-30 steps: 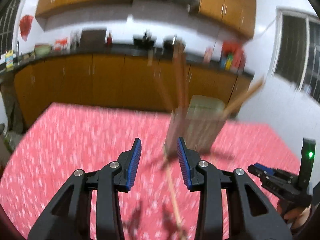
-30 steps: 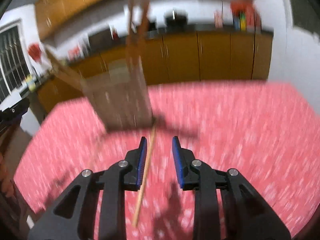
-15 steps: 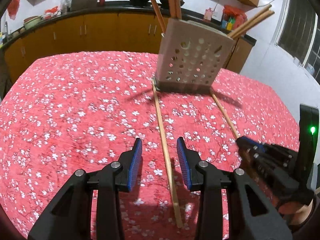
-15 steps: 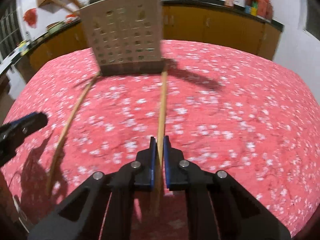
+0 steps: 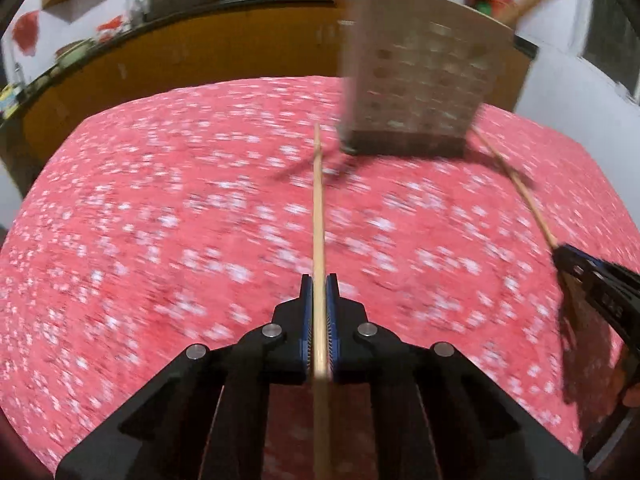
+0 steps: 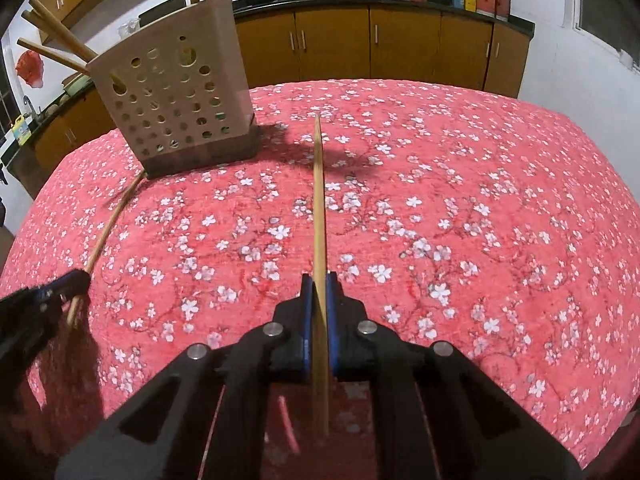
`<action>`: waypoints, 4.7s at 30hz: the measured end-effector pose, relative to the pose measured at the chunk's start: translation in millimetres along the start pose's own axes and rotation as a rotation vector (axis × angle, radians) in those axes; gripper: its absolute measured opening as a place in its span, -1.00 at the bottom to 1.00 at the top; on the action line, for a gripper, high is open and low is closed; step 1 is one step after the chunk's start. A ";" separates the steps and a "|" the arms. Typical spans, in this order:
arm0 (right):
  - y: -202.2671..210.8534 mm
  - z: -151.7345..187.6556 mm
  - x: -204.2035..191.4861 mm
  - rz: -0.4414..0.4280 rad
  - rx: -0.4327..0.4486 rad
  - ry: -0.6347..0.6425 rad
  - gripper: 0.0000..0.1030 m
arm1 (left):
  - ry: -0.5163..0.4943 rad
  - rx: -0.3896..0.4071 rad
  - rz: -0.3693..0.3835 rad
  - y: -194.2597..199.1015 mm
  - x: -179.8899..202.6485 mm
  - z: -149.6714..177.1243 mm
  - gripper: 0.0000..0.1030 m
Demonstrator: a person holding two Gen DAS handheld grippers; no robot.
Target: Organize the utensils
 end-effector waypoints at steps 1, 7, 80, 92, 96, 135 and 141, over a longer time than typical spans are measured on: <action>-1.7 -2.3 0.4 0.002 0.001 0.004 -0.84 | 0.017 0.002 -0.014 -2.5 -8.8 -4.0 -0.85; -14.6 -19.9 4.1 0.037 0.018 0.019 -0.84 | 0.087 0.011 -0.058 -15.2 -47.4 -22.3 -0.85; 3.2 -19.4 10.5 -0.008 0.086 0.006 -0.85 | 0.032 0.017 -0.034 2.6 -48.9 -12.8 -0.86; 91.6 -58.2 23.0 -0.018 0.323 -0.024 -0.85 | 0.058 0.174 0.089 74.1 -53.9 -45.6 -0.86; 109.1 -70.8 20.7 -0.022 0.383 -0.024 -0.85 | 0.066 0.236 0.113 97.1 -54.5 -60.5 -0.86; 177.4 -207.0 -52.6 -0.178 0.720 0.046 -0.85 | 0.090 0.575 0.238 159.4 24.3 -183.7 -0.86; 154.0 -204.6 -57.2 -0.210 0.622 0.046 -0.61 | 0.077 0.454 0.251 129.0 30.7 -180.7 -0.85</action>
Point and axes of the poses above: each gripper's, at about its wrist camera, not at the fingertips, and y roughly against the way its jaws point, x to its right, z to its underside, the point moved 4 cm from there along -y, roughly the way its jaws point, and after that the axes turned 3 degrees about y, right-handed, at the moved point
